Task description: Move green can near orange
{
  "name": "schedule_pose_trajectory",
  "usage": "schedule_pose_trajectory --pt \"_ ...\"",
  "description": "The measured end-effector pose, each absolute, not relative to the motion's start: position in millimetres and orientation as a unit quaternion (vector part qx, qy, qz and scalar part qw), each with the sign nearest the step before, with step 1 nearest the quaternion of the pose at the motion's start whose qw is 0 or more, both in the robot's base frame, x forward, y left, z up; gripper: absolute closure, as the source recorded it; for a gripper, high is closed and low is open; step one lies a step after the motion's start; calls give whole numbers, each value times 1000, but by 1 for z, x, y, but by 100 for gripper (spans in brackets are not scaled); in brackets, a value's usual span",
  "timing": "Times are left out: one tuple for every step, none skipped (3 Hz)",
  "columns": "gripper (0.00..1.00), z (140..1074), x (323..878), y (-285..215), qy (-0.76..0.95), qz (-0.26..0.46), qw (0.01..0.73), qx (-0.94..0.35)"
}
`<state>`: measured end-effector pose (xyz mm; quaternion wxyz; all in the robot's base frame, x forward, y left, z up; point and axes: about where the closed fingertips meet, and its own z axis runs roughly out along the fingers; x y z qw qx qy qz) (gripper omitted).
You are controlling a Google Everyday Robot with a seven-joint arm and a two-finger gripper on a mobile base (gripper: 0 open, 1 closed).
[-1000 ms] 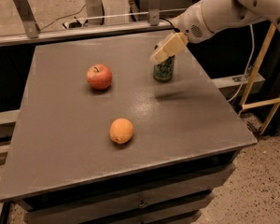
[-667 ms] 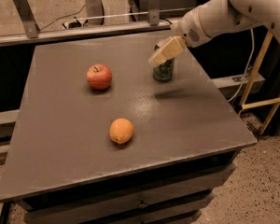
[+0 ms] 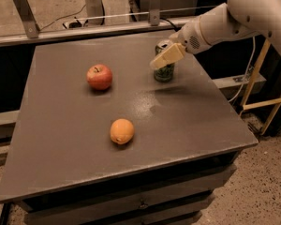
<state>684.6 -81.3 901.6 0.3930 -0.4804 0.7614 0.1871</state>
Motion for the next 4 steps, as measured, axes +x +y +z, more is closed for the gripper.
schedule_pose_trajectory --pt "47 908 681 -81 751 205 403 -481" --pt "71 919 675 -81 738 220 407 -491" --pt "94 947 624 -77 705 252 404 -525" --pt "100 976 557 -78 683 240 404 -559"
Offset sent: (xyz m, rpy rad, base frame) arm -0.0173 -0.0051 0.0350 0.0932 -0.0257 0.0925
